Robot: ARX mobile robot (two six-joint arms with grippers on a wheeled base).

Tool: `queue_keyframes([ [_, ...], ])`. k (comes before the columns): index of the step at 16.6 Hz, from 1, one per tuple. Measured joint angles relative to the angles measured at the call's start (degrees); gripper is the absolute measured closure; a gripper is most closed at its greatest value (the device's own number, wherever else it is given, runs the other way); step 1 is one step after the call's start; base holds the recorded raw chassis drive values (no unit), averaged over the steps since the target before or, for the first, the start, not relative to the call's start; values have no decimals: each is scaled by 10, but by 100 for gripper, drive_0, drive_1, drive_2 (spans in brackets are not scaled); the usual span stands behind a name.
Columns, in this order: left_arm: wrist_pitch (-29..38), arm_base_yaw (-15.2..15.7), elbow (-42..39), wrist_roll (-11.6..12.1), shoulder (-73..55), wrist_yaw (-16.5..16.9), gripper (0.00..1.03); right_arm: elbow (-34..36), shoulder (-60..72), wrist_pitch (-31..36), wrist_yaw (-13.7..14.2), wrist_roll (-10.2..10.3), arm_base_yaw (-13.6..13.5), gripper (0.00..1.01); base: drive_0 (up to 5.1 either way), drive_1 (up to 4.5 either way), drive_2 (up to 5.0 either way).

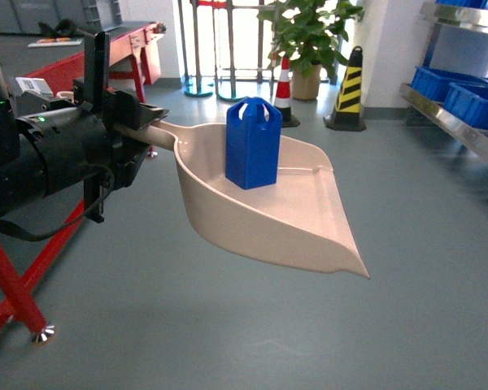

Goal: Place part in tray to right shelf

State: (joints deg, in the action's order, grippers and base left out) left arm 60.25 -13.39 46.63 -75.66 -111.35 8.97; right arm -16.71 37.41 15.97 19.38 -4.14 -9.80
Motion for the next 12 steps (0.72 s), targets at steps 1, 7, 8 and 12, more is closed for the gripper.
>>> queue_keyframes([
  [1, 9, -1, 1, 0, 0, 1, 88, 0, -5, 2, 0, 0, 0, 3, -191, -191, -191],
  [7, 2, -4, 1, 0, 0, 4, 88, 0, -4, 1, 1, 0, 0, 3, -165, -165, -165],
  [8, 3, -3, 1, 0, 0, 2, 88, 0, -4, 1, 1, 0, 0, 3, -165, -165, -165],
  [12, 3, -7, 1, 0, 0, 5, 88, 0, -4, 1, 1, 0, 0, 3, -165, -165, -165],
])
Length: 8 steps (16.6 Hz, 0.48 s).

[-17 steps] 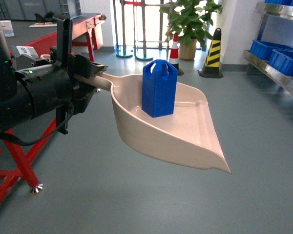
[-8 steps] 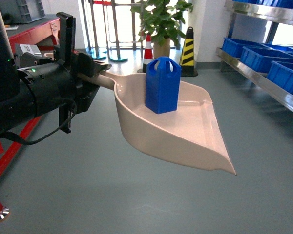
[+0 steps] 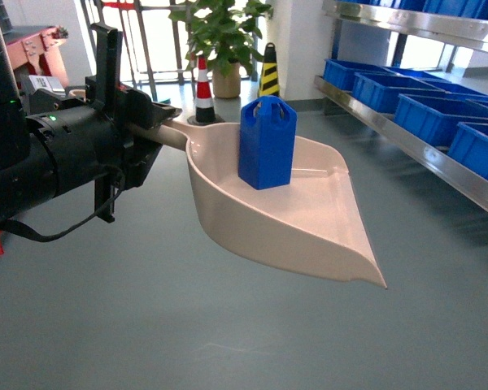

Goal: Place part in tray to right shelf

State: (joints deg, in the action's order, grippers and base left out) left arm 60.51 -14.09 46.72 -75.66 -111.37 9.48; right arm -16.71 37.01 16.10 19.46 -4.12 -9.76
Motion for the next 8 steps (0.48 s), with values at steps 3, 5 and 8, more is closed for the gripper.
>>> queue_keyframes([
  [3, 0, 0, 0, 0, 0, 0, 88, 0, 0, 0, 0, 0, 0, 3, -165, -165, -165],
  [5, 0, 0, 0, 0, 0, 0, 88, 0, 0, 0, 0, 0, 0, 3, -165, -165, -165],
  [8, 0, 0, 0, 0, 0, 0, 88, 0, 0, 0, 0, 0, 0, 3, -165, -165, -165],
])
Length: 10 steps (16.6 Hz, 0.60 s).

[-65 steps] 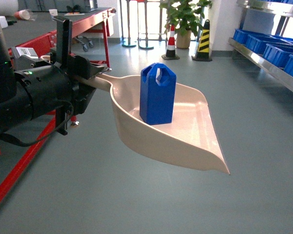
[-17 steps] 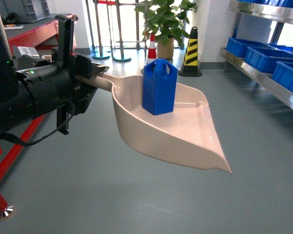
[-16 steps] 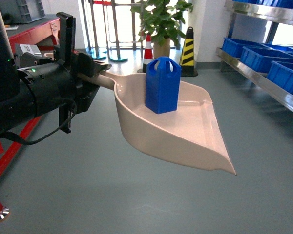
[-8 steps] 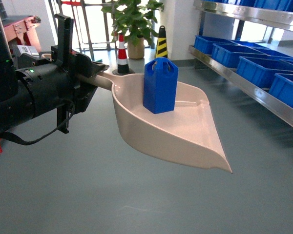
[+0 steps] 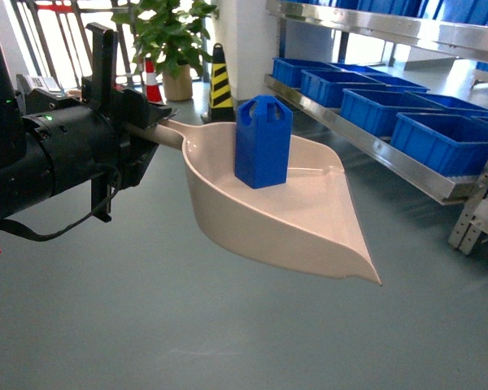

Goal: Place part in tray to right shelf

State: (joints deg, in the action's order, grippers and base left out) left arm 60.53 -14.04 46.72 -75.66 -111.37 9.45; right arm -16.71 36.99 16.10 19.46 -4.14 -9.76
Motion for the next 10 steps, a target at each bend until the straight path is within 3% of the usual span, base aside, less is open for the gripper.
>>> queue_keyframes([
  [10, 0, 1, 0, 0, 0, 0, 88, 0, 0, 0, 0, 0, 0, 3, -165, -165, -165],
])
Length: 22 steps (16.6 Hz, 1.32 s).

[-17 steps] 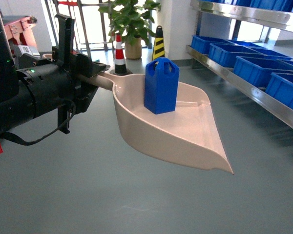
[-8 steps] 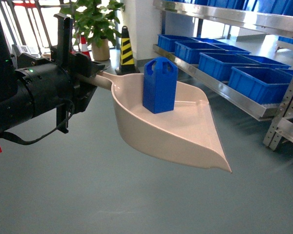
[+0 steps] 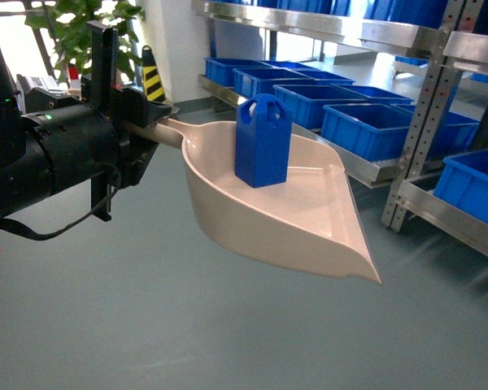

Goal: Place part in tray to right shelf

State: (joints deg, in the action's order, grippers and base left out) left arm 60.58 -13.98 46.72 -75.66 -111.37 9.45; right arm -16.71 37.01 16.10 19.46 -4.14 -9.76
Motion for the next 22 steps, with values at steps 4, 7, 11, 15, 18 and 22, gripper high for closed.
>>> queue_keyframes([
  [4, 0, 0, 0, 0, 0, 0, 88, 0, 0, 0, 0, 0, 0, 3, -165, -165, -165],
  [7, 0, -1, 0, 0, 0, 0, 88, 0, 0, 0, 0, 0, 0, 3, -165, -165, -165],
  [11, 0, 0, 0, 0, 0, 0, 88, 0, 0, 0, 0, 0, 0, 3, -165, -165, -165],
  [15, 0, 0, 0, 0, 0, 0, 88, 0, 0, 0, 0, 0, 0, 3, -165, -165, -165],
  [18, 0, 0, 0, 0, 0, 0, 88, 0, 0, 0, 0, 0, 0, 3, -165, -165, -165],
  [22, 0, 0, 0, 0, 0, 0, 88, 0, 0, 0, 0, 0, 0, 3, -165, -165, -165],
])
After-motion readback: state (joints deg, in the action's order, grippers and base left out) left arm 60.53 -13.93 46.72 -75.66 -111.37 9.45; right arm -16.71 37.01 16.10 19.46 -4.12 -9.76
